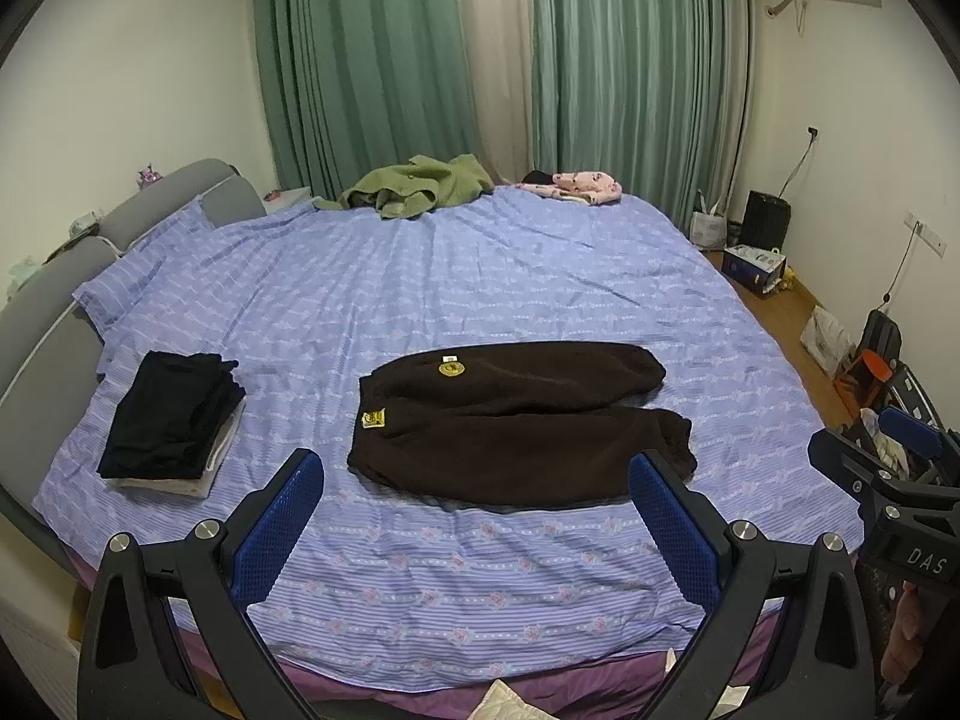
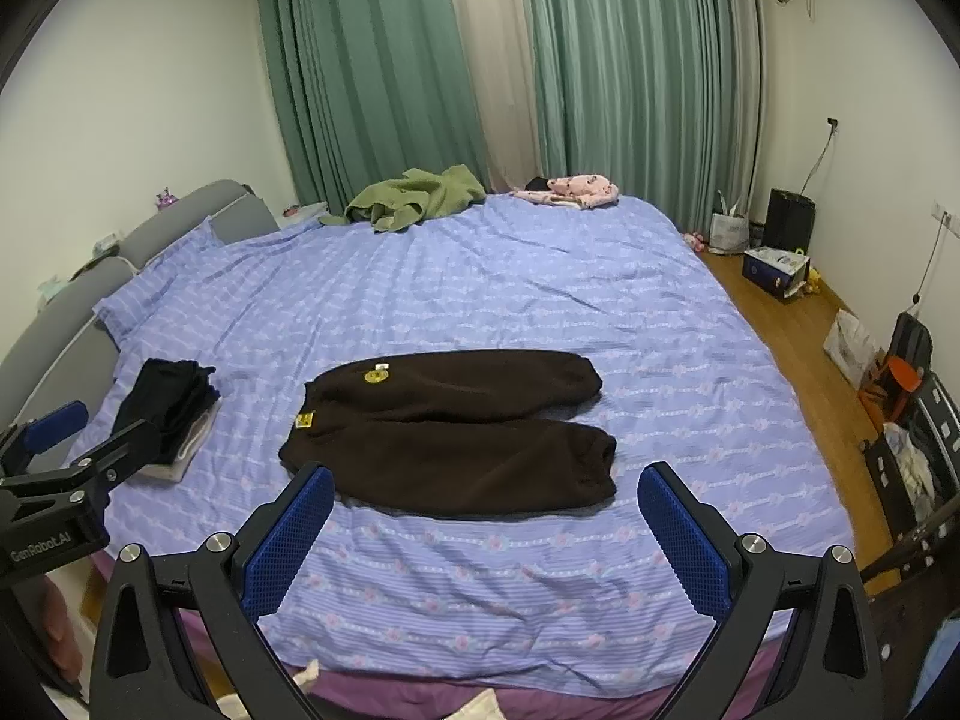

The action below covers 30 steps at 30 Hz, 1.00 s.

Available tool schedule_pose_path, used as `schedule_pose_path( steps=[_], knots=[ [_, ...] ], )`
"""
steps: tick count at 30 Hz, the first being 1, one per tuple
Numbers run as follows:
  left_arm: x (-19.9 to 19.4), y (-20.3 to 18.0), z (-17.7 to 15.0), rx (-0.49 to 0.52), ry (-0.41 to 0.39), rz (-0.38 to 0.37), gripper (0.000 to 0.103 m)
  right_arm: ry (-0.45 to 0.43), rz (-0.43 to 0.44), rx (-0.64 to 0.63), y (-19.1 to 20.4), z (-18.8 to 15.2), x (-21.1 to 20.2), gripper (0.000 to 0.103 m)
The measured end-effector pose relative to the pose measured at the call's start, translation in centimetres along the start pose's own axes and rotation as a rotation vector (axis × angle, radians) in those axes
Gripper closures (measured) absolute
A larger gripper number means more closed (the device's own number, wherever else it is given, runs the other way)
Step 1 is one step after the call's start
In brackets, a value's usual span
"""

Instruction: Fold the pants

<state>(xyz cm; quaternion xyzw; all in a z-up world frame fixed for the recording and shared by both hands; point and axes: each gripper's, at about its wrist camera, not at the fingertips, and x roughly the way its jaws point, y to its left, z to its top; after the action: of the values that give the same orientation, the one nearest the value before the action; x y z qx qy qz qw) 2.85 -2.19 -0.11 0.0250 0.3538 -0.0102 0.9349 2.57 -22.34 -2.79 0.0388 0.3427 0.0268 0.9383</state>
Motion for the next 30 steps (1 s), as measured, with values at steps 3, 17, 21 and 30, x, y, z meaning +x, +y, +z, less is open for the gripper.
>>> schedule_pose_path(
  steps=[3,17,21,30],
  knots=[
    [0.9,-0.2,0.2,0.003,0.015,0.002,0.000,0.015,0.002,0.009,-0.4,0.4,0.7,0.000],
    [10.2,-4.4,0.9,0.070,0.081,0.027,0.000,0.107,-0.033,0.040,-5.3,0.5,9.3,0.000],
    [15.7,-7.1,0.2,0.079,0.153,-0.010,0.000,0.163,-0.045,0.034,-8.4,0.1,14.6,0.000],
    [27.2,-13.0,-1.8,0.119,0.246,0.001,0.000,0.292,-0.006,0.081,-14.8,-2.4,28.1,0.020]
  ],
)
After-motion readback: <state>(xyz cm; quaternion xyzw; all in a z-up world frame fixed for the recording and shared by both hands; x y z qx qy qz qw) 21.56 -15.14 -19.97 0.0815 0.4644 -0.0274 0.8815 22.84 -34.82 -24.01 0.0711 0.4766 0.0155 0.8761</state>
